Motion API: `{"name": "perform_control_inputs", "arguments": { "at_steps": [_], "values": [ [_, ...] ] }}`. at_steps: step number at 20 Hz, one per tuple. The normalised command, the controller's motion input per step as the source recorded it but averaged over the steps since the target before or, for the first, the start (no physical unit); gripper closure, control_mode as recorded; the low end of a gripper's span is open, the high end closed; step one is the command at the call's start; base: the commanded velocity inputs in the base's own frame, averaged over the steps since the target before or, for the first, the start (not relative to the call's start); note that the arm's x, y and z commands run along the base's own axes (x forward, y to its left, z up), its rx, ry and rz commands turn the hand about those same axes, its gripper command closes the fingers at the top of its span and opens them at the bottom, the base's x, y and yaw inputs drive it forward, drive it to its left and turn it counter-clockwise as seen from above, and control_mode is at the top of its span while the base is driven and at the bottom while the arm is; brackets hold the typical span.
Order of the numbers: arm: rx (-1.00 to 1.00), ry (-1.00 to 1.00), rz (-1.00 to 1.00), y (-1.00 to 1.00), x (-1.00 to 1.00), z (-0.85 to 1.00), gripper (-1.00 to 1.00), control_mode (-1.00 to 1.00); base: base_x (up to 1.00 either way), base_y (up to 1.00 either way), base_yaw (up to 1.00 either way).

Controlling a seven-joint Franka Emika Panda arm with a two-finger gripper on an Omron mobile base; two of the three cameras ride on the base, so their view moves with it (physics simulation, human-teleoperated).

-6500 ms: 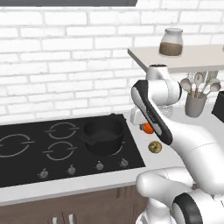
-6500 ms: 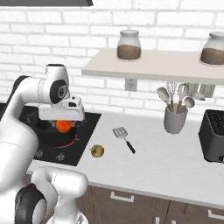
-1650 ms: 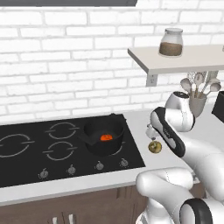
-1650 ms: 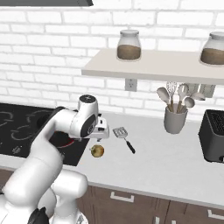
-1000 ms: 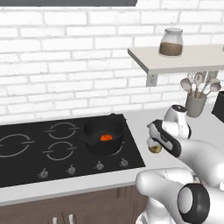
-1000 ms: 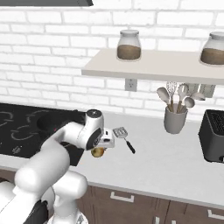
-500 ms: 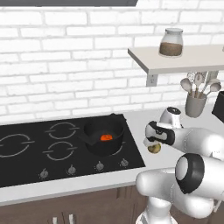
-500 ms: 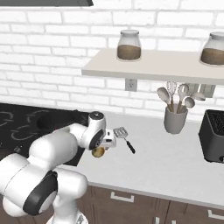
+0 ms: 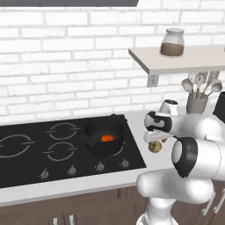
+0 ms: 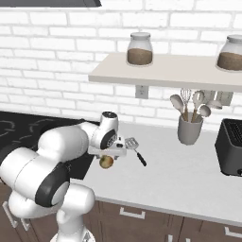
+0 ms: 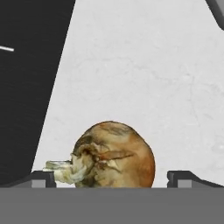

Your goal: Put the squash and onion in the pot. Retrieve the spatula and lightly stir the vegetables in the pot.

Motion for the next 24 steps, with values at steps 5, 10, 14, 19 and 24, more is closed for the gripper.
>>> {"name": "perform_control_inputs", "arguments": {
  "at_steps": [5,10,14,19,24],
  "values": [
    [0.00,0.01,0.00,0.11,-0.83,-0.10,-1.00,-1.00,0.00,0.00,0.00],
    [0.00,-0.12,0.00,0.06,-0.56,0.01,-1.00,-1.00,0.00,0.00,0.00],
    [0.00,-0.12,0.00,0.00,-0.11,0.01,-1.00,-1.00,0.00,0.00,0.00],
    [0.00,-0.06,0.00,0.00,0.08,-0.04,-1.00,-1.00,0.00,0.00,0.00],
    [0.00,-0.06,0.00,0.00,0.19,-0.03,-1.00,-1.00,0.00,0.00,0.00]
  ]
}}
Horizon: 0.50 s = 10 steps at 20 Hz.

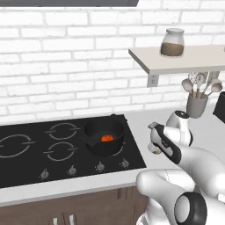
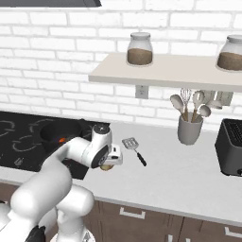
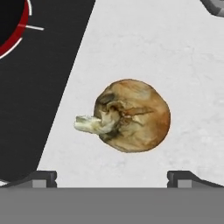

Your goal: Put the squash and onion in the pot. Retrieve the spatula and lightly stir the vegetables in the pot.

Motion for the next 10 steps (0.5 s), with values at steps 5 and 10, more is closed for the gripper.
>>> {"name": "perform_control_inputs", "arguments": {
  "at_steps": [5,10],
  "values": [
    [0.00,-0.03,0.00,0.00,0.13,-0.09,-1.00,-1.00,0.00,0.00,0.00],
    [0.00,0.00,0.00,0.00,0.19,-0.34,-1.00,-1.00,0.00,0.00,0.00]
  ]
}}
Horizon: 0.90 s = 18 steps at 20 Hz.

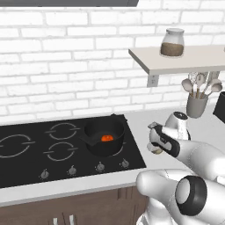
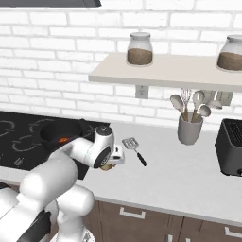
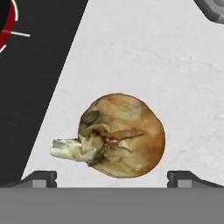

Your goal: Put the squash and onion in the pot. Retrieve the spatula and lightly stir the vegetables in the pot.

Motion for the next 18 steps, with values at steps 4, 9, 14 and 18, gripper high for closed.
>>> {"name": "perform_control_inputs", "arguments": {
  "at_steps": [4,9,14,18],
  "values": [
    [0.00,0.00,0.00,0.00,0.42,-0.30,-1.00,-1.00,0.00,0.00,0.00],
    [0.00,0.00,0.00,0.00,0.32,-0.33,-1.00,-1.00,0.00,0.00,0.00],
    [0.00,0.00,0.00,0.16,0.04,-0.19,1.00,-1.00,0.00,0.00,0.00],
    [0.01,-0.12,-0.01,0.06,-0.61,0.44,1.00,-1.00,0.00,0.00,0.00]
  ]
}}
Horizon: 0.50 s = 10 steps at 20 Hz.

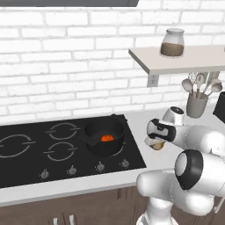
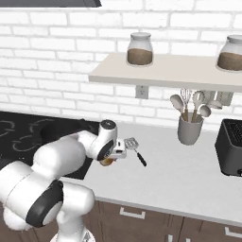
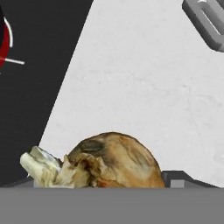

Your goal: Put the squash and onion in the pot. Retrieve the spatula and lightly stir the vegetables in the pot.

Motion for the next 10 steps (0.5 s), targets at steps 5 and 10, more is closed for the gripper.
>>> {"name": "perform_control_inputs", "arguments": {
  "at_steps": [5,10],
  "values": [
    [0.04,-0.19,-0.04,0.11,-0.64,1.00,1.00,-1.00,0.00,0.00,0.00],
    [0.00,-0.04,-0.01,0.58,-0.23,1.00,1.00,-1.00,0.00,0.00,0.00]
  ]
}}
